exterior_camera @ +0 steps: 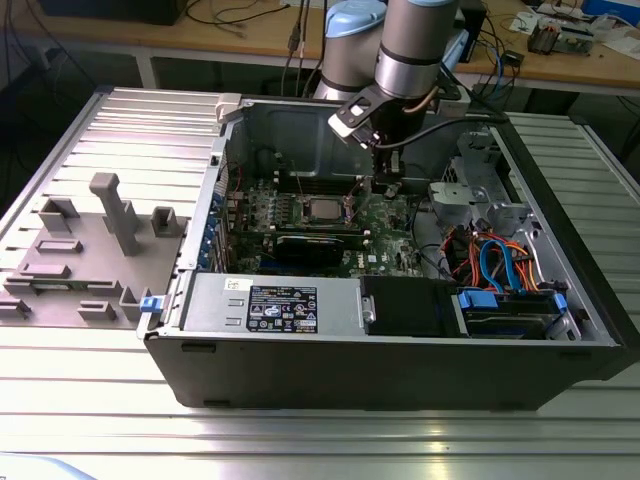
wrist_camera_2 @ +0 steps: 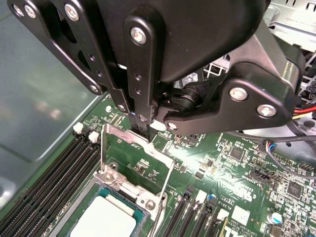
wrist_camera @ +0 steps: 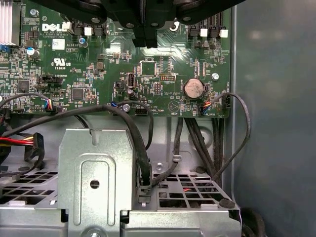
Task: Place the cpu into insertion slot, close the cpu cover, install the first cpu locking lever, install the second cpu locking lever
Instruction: 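Close the cpu cover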
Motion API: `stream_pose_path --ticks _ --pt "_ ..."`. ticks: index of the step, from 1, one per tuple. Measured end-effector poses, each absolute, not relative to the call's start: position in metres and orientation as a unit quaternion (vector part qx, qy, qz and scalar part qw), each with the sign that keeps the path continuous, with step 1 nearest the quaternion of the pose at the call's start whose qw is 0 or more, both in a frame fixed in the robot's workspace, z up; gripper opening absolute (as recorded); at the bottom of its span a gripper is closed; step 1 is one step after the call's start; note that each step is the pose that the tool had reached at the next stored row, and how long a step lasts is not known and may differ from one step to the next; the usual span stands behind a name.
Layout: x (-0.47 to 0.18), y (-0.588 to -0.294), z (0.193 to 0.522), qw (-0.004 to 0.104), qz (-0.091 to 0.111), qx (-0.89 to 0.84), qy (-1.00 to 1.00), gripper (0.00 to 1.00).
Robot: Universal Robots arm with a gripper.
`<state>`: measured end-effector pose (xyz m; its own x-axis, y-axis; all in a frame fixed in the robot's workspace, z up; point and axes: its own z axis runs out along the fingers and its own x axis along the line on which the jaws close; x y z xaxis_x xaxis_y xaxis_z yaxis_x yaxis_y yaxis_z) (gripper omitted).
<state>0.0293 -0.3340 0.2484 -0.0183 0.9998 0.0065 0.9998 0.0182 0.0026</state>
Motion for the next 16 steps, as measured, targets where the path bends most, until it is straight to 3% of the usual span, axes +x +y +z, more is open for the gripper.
stream_pose_path --ticks 16 --pt "0.0239 -0.3340 0.2484 0.001 -0.003 -0.701 -0.714 0.11"
